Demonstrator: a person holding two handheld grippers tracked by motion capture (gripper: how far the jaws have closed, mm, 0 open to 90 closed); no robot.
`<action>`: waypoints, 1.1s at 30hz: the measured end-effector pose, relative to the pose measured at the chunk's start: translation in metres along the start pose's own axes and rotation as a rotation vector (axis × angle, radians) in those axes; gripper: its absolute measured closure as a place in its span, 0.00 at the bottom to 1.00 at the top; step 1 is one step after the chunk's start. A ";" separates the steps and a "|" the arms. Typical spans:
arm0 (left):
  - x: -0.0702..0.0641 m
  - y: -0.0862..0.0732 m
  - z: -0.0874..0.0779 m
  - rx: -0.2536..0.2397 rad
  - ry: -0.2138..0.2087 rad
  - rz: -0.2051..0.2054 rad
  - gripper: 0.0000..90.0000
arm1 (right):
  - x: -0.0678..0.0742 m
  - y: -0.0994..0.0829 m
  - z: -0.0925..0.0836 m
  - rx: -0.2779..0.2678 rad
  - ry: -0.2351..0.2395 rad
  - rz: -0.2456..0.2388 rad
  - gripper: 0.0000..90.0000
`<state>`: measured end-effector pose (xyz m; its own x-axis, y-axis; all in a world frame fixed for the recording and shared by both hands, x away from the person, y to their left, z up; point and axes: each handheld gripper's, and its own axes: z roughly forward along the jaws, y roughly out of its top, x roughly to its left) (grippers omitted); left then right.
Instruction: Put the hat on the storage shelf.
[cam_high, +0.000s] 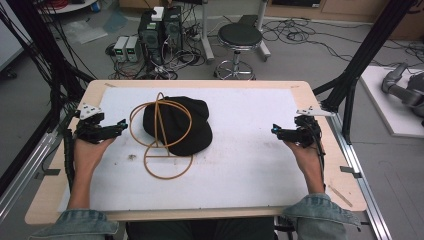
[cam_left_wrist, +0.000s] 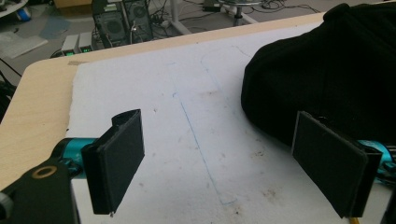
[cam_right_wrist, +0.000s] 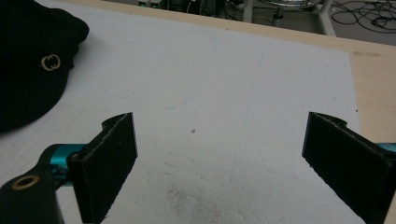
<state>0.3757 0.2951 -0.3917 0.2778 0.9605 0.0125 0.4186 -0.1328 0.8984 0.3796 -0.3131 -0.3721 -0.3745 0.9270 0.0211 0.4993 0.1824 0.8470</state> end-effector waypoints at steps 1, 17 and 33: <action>0.000 0.000 0.000 0.003 -0.003 -0.004 0.19 | 0.000 0.000 0.000 0.000 0.000 -0.002 0.11; 0.003 0.001 -0.003 -0.005 -0.030 -0.029 0.19 | 0.003 0.001 0.001 0.000 0.007 -0.008 0.11; -0.004 0.023 0.018 -0.026 -0.169 -0.006 0.19 | 0.001 0.000 -0.001 0.001 0.003 -0.001 0.11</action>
<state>0.3996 0.2840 -0.3784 0.4178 0.9062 -0.0646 0.3983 -0.1189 0.9095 0.3787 -0.3128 -0.3714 -0.3774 0.9258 0.0214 0.4993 0.1839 0.8467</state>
